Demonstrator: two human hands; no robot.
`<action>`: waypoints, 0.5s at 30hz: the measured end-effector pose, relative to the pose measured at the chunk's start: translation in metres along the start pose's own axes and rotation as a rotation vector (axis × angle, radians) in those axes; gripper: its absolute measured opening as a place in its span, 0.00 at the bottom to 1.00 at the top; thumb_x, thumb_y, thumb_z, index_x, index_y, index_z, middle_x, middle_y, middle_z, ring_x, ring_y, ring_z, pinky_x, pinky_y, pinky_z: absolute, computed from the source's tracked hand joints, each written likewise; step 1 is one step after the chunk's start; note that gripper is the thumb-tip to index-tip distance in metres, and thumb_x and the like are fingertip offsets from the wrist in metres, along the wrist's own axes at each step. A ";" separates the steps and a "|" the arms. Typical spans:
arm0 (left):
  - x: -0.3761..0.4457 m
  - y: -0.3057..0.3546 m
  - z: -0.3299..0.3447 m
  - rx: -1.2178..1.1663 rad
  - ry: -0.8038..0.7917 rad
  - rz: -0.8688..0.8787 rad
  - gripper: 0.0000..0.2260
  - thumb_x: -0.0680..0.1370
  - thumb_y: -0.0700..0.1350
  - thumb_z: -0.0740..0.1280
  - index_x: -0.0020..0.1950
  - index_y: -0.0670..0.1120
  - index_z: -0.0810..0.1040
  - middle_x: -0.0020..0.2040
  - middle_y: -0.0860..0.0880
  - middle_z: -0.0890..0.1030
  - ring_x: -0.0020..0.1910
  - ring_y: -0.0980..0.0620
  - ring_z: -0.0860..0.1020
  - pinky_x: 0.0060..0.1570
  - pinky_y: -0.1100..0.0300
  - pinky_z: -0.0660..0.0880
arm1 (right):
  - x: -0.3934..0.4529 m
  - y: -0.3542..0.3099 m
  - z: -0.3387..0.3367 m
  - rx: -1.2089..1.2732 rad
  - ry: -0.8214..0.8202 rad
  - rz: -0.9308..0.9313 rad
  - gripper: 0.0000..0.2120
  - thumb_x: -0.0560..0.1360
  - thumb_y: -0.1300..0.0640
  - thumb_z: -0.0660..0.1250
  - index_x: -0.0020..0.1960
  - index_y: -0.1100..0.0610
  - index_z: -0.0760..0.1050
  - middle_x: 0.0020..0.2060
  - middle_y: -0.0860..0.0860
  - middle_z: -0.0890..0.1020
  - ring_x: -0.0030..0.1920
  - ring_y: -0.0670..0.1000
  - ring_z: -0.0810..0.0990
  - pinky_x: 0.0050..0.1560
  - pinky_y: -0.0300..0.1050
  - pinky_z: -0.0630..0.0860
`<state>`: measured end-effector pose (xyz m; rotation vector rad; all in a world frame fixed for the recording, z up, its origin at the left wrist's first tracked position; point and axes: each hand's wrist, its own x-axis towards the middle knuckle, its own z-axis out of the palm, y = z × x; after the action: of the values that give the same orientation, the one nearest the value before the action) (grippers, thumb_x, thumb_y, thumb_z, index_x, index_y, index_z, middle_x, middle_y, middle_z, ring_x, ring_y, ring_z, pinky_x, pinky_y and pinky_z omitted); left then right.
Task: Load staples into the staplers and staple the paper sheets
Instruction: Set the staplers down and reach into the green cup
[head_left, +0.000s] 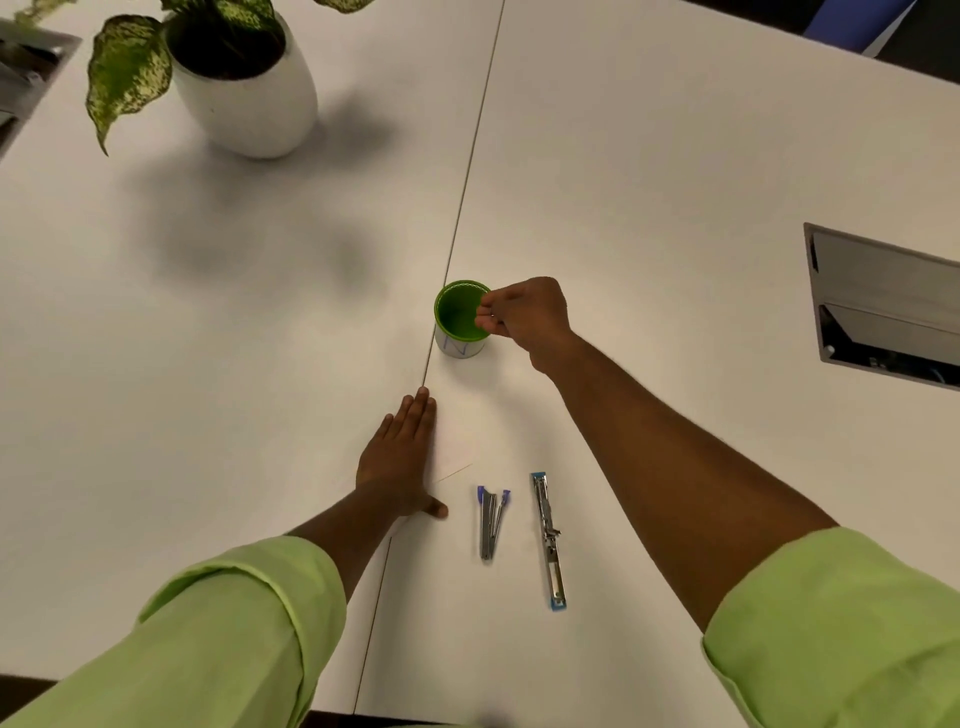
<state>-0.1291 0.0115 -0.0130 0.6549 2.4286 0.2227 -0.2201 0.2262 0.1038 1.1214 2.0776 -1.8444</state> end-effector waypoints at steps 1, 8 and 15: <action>0.000 0.000 0.000 -0.014 0.003 0.003 0.73 0.57 0.69 0.79 0.80 0.46 0.29 0.80 0.49 0.29 0.80 0.50 0.34 0.78 0.55 0.40 | 0.005 -0.001 0.003 -0.082 0.016 -0.022 0.04 0.73 0.70 0.70 0.46 0.67 0.83 0.41 0.61 0.86 0.43 0.60 0.87 0.50 0.53 0.85; 0.000 -0.002 0.002 -0.042 0.009 0.008 0.74 0.56 0.69 0.79 0.79 0.47 0.28 0.79 0.51 0.28 0.79 0.51 0.32 0.79 0.56 0.41 | 0.019 -0.002 0.017 -0.590 0.117 -0.206 0.07 0.70 0.64 0.73 0.47 0.60 0.86 0.46 0.56 0.87 0.50 0.55 0.85 0.54 0.53 0.82; 0.002 -0.004 0.005 -0.037 0.015 0.011 0.74 0.55 0.71 0.79 0.79 0.47 0.28 0.79 0.52 0.27 0.78 0.52 0.30 0.78 0.55 0.41 | 0.018 -0.005 0.021 -0.649 0.134 -0.242 0.05 0.70 0.60 0.75 0.44 0.52 0.86 0.45 0.48 0.86 0.49 0.51 0.83 0.52 0.47 0.82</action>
<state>-0.1293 0.0087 -0.0188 0.6525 2.4293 0.2777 -0.2430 0.2151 0.0927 0.8599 2.6896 -1.0253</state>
